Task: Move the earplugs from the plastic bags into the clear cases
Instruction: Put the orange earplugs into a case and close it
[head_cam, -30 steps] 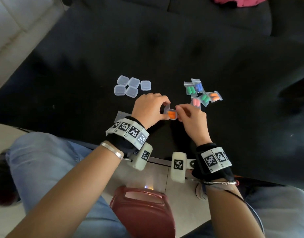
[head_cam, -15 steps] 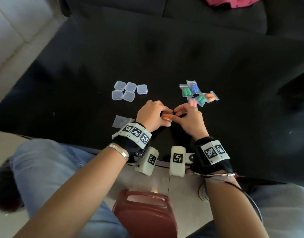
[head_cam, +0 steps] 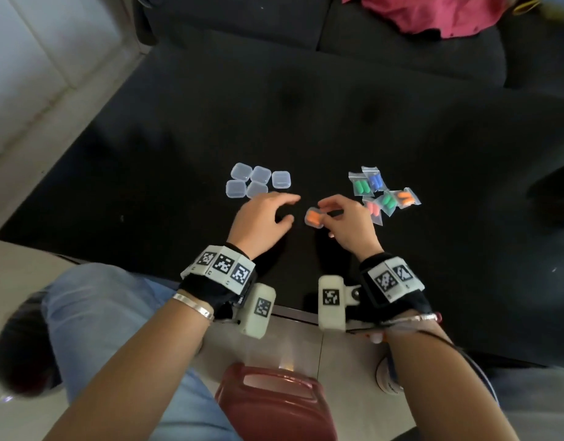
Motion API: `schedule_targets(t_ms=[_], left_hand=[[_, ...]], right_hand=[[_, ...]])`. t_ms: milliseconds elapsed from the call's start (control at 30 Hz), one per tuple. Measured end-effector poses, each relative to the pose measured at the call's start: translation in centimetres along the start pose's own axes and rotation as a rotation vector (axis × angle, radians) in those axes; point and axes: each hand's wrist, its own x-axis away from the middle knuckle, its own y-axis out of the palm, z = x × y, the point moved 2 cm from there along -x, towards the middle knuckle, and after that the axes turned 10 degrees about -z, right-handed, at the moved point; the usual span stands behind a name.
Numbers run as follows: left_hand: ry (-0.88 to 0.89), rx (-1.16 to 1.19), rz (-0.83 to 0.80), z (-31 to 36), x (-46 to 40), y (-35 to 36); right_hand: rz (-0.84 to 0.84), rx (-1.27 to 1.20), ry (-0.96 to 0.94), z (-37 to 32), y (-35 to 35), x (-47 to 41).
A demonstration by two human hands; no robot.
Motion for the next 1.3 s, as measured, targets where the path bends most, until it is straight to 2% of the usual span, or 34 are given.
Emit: schedule_targets(t_ms=[133,200,267,367,433,500,600,700,767,833,1033,1100,1200,1300], left_hand=[[-0.104,-0.063,0.161,-2.4,-1.2,-2.8],[-0.113,-0.123,0.160,-3.6,-1.9,-3.5],[-0.107,-0.121,0.146,-4.7,-2.5,-3.6],[-0.123,-0.096,0.135,-5.6,-2.9,-3.5],[-0.109,-0.101,0.142,-5.5,-3.0,-3.4],[-0.087,-0.086,0.158,-5.0,-2.7,-3.5],[-0.023,0.014,0.105,-3.7,-1.6,-3.4],[0.078,0.217,0.016,-1.5,-0.2,-2.6],[0.138,0.300,0.067,-0.4,0.4,-1.8],[0.173,0.328,0.103,0.3,0.9,-1.0],[0.173,0.384,-0.015,1.5,2.0,1.8],[0.184,0.410,0.030,1.7,2.5,2.4],[0.242,0.309,0.148,1.8,3.3,3.4],[0.282,0.270,0.128,1.7,4.0,4.3]], right_hand=[[0.146,0.149,0.058,-1.6,-1.1,-4.1],[0.262,0.183,0.053,-2.9,-1.0,-4.9],[0.317,0.224,-0.056,-4.2,-0.3,-5.2],[0.151,0.394,-0.272,-5.9,2.0,-5.7],[0.033,0.516,-0.253,-6.1,3.2,-5.8],[0.018,0.555,-0.207,-5.9,3.6,-5.7],[0.000,0.285,-0.202,-5.8,2.9,-4.0],[-0.097,-0.239,-0.176,-5.3,1.6,-0.9],[-0.186,-0.563,-0.146,-4.8,1.0,1.4],[-0.235,-0.746,-0.118,-4.2,0.7,3.0],[-0.186,-0.777,-0.041,-1.8,0.7,5.4],[-0.198,-0.826,-0.032,-1.1,0.9,5.9],[-0.221,-0.814,0.032,-0.6,1.3,6.7],[-0.228,-0.733,-0.009,0.1,1.9,7.4]])
